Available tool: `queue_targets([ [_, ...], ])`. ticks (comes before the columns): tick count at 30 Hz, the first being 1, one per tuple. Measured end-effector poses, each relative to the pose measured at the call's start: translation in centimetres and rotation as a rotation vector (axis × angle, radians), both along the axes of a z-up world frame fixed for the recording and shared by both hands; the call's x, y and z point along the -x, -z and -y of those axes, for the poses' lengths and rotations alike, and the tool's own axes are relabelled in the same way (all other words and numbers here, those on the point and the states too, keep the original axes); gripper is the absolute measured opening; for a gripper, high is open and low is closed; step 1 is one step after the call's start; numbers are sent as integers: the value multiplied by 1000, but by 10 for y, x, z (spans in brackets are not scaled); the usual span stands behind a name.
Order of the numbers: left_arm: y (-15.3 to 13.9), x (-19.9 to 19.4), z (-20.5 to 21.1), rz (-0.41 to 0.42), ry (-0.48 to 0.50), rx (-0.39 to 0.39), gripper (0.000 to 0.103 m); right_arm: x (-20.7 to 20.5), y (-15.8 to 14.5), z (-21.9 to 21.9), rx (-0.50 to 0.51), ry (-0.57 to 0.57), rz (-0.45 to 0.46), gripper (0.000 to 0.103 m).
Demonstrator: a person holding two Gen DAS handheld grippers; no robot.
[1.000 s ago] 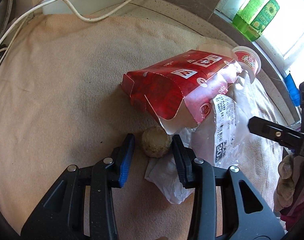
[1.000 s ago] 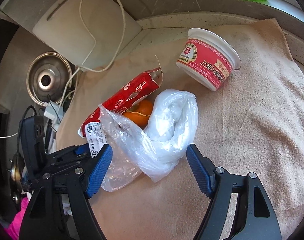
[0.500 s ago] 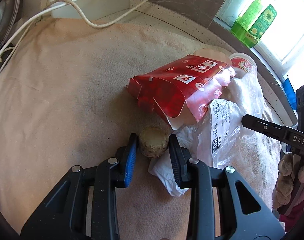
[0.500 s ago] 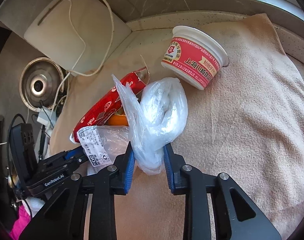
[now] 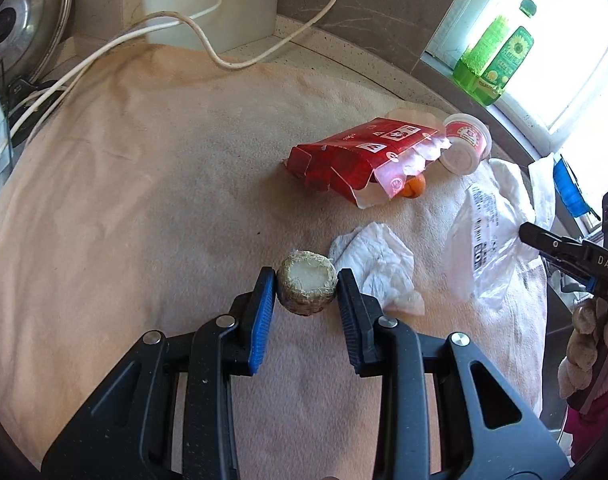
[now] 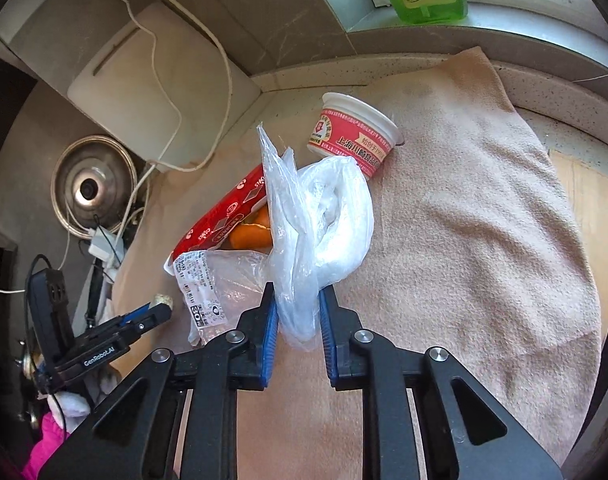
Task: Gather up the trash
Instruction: 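Carry the bun and plastic bag down over the blue basket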
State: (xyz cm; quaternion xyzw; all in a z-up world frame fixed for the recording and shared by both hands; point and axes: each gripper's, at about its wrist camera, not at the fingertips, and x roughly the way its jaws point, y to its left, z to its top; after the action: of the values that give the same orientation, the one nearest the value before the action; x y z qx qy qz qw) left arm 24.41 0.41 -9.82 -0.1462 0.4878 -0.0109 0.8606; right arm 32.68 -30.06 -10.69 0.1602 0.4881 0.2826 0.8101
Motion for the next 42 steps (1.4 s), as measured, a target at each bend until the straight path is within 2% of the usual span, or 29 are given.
queue_targets([
  [8,-13,39,-5,28,6,7,31,35,-20,6,-4,19,39,17],
  [20,-20,121,-26,25,-5,15,31,109,-35,-22,33,-67,69,17],
  [31,-9,202,-51,-7,-35,26,31,187,-27,-63,75,-195,65,17],
  [42,13,260,-64,-47,-66,26,31,249,-13,-100,120,-294,63,17],
])
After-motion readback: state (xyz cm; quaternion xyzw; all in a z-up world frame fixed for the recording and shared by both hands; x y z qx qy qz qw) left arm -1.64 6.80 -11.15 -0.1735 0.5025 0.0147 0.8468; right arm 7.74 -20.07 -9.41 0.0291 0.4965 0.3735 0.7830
